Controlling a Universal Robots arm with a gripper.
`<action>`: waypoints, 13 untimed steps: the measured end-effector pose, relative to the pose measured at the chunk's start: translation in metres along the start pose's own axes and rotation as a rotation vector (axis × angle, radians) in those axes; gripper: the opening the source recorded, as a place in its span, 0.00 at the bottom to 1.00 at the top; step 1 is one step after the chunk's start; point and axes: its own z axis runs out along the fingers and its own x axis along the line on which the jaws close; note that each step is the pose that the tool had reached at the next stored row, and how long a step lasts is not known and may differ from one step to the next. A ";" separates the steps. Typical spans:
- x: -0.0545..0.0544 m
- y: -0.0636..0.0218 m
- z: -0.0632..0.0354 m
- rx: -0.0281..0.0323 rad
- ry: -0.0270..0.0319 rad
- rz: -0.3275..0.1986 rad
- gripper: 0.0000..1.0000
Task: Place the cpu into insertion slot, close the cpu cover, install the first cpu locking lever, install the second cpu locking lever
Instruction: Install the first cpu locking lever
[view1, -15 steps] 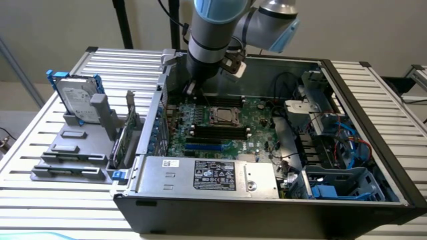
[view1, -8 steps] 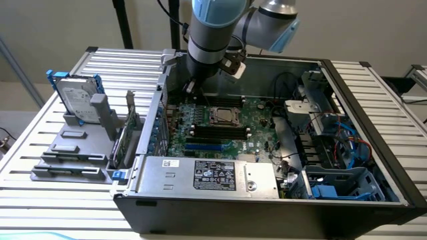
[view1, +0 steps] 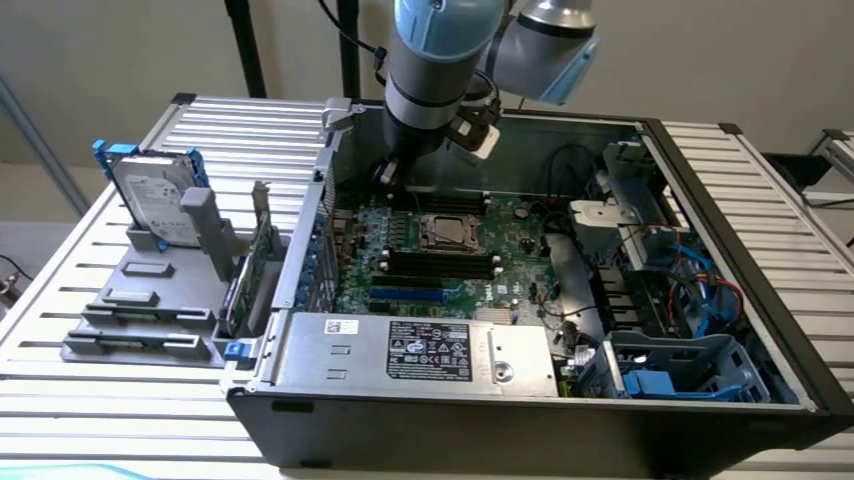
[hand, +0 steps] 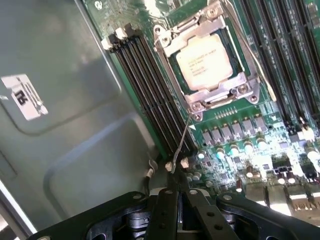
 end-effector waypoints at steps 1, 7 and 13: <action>0.002 0.0029 -0.0003 -0.0004 0.0003 0.001 0.11; 0.012 0.0230 -0.0027 -0.0014 0.0011 0.004 0.11; 0.018 0.0360 -0.0034 -0.0022 0.0018 0.006 0.11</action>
